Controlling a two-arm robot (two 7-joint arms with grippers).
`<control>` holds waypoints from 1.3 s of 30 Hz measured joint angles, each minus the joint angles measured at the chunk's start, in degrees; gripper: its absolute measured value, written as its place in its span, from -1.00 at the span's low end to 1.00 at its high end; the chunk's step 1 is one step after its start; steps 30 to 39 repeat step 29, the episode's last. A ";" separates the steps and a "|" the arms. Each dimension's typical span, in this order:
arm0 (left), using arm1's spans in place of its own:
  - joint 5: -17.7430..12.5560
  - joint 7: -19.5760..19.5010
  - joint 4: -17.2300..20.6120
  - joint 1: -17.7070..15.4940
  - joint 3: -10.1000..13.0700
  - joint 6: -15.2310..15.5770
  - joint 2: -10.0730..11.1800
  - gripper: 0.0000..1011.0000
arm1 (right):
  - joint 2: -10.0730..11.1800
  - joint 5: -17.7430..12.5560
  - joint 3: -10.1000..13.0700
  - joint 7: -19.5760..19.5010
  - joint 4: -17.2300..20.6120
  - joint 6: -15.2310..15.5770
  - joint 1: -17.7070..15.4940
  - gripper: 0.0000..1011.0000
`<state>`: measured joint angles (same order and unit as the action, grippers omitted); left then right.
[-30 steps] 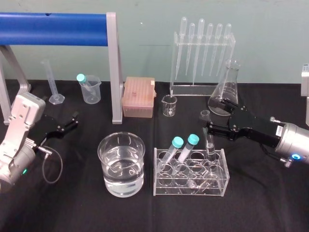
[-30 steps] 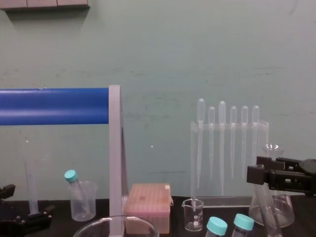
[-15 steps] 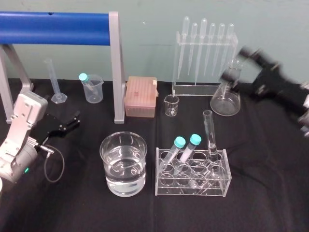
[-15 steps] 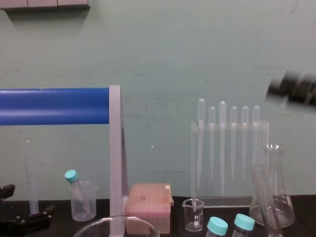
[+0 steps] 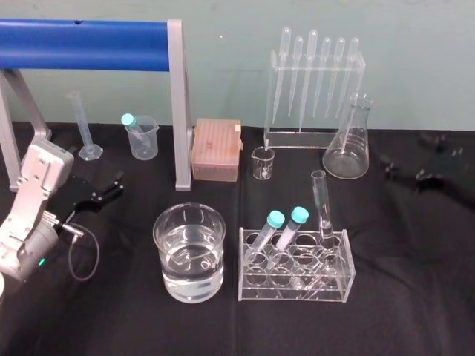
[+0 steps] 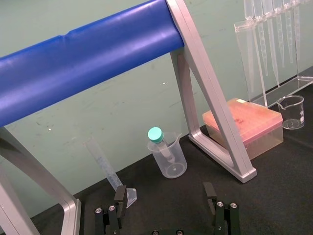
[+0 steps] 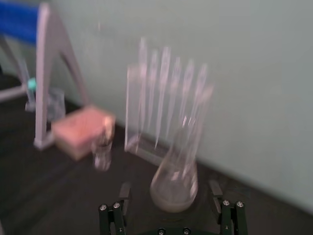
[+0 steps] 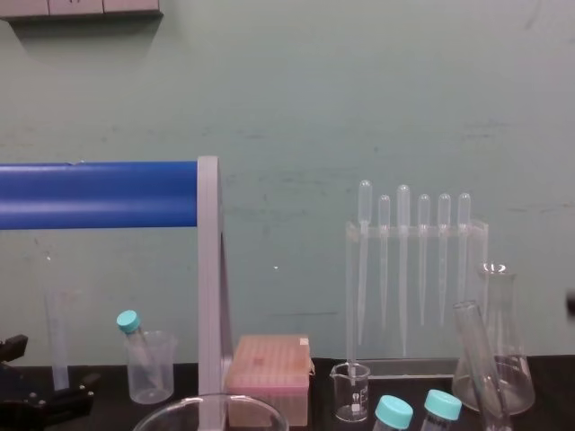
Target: Hold the test tube with one hand and immerse one end into the beaker, then return it to the test tube rack.
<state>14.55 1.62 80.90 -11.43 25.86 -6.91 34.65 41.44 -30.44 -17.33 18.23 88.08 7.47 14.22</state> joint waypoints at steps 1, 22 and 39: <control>0.00 0.00 0.00 0.00 0.00 0.00 0.00 0.98 | -0.78 0.03 -0.79 0.43 -1.26 1.30 0.18 0.98; 0.00 0.00 0.00 0.00 0.00 0.00 0.00 0.98 | -1.63 -0.02 -1.50 1.58 -2.40 1.84 0.48 0.98; 0.00 0.00 0.00 0.00 0.00 0.00 0.00 0.98 | -1.56 -0.06 -1.45 1.53 -2.30 1.78 0.47 0.98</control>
